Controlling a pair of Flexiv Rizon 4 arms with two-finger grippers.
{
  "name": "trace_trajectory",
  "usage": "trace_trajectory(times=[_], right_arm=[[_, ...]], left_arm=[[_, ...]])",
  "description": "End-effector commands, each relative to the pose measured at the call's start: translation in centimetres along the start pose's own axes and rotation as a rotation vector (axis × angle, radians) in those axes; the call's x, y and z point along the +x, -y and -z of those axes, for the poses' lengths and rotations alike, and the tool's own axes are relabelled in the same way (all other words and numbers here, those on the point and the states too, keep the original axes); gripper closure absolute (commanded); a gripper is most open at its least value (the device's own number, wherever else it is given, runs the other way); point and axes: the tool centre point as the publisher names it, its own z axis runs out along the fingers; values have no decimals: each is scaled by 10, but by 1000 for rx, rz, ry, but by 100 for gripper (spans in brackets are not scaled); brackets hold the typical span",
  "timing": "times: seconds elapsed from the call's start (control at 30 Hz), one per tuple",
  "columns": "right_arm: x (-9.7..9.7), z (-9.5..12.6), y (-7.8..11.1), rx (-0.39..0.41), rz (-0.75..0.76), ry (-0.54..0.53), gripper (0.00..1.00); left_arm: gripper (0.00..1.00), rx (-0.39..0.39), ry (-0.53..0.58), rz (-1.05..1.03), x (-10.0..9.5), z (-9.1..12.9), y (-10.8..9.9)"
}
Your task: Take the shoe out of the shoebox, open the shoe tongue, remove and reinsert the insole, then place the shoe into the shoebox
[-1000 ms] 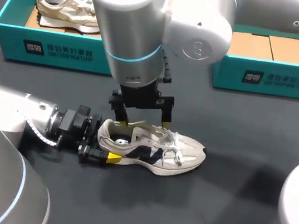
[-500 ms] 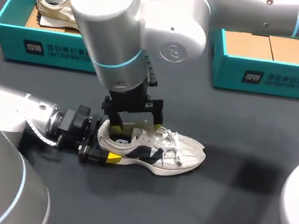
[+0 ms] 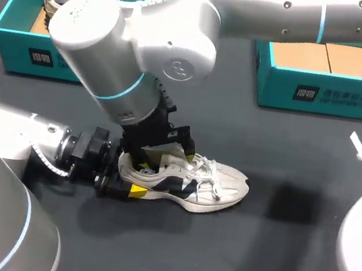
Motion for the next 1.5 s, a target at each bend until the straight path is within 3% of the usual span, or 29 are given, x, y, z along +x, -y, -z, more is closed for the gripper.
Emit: trace_trajectory(times=[0.03,0.77,1.13,1.5], right_arm=[[7,-5,4,-11,-274,199,0],[-9,-29,4,-25,-305,192,0],[-23,-30,14,-22,-310,187,0],[-28,-30,11,-13,-279,172,0]], left_arm=[[100,0,2,0,1,0,-1],[100,0,2,0,1,0,-1],[100,0,2,0,1,0,-1],[100,0,2,0,1,0,-1]])
